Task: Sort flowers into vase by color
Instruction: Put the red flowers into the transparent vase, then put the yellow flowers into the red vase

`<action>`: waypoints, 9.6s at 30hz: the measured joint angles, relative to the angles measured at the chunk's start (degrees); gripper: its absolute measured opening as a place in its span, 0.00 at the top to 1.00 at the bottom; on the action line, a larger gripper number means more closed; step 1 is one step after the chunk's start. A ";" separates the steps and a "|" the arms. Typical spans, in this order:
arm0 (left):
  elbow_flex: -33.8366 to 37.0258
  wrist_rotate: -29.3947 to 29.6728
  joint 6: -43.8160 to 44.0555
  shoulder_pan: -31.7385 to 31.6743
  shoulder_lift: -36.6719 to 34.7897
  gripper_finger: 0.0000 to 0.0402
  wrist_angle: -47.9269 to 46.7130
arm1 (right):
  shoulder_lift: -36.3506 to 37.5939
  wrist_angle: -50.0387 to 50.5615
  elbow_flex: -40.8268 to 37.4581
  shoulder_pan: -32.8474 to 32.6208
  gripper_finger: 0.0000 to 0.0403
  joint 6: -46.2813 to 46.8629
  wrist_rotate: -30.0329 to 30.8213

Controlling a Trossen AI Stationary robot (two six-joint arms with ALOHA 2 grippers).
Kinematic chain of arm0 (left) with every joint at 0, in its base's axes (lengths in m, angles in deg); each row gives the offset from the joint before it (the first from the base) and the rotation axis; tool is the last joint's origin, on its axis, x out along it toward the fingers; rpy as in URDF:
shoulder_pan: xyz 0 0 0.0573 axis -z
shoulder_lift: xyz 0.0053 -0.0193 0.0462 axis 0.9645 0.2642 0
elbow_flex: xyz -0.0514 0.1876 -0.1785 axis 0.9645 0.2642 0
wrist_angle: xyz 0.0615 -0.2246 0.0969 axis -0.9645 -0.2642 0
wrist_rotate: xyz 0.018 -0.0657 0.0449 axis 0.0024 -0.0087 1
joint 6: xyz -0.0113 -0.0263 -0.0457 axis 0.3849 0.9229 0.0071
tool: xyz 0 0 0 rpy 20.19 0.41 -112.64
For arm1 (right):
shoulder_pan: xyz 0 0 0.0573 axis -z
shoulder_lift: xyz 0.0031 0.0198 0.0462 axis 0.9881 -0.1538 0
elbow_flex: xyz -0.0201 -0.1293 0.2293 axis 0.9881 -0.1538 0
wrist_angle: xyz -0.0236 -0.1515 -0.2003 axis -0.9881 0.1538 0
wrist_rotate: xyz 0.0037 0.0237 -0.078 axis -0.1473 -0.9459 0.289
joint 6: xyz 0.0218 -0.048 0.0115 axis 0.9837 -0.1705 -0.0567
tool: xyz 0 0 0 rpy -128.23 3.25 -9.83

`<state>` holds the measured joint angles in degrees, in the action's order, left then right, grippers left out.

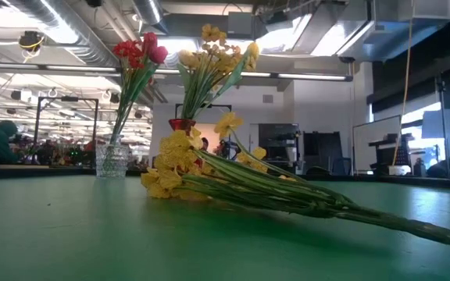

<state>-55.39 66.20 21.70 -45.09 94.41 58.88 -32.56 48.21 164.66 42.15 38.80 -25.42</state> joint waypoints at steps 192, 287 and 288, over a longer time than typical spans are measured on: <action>14.32 -18.03 45.89 -15.18 -23.74 0.34 -54.60 | -2.93 22.58 -0.04 0.51 0.48 15.72 -28.44; 14.28 10.22 9.11 11.67 -21.11 0.34 -23.28 | -23.97 -97.35 -27.60 35.69 1.00 -22.16 -45.61; 14.28 10.23 9.11 11.67 -21.11 0.34 -23.28 | -24.29 -97.12 -27.58 35.69 1.00 -22.14 -45.24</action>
<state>-41.11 76.43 30.81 -33.42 73.30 35.60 -56.85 -48.91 137.08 77.84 16.67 -70.66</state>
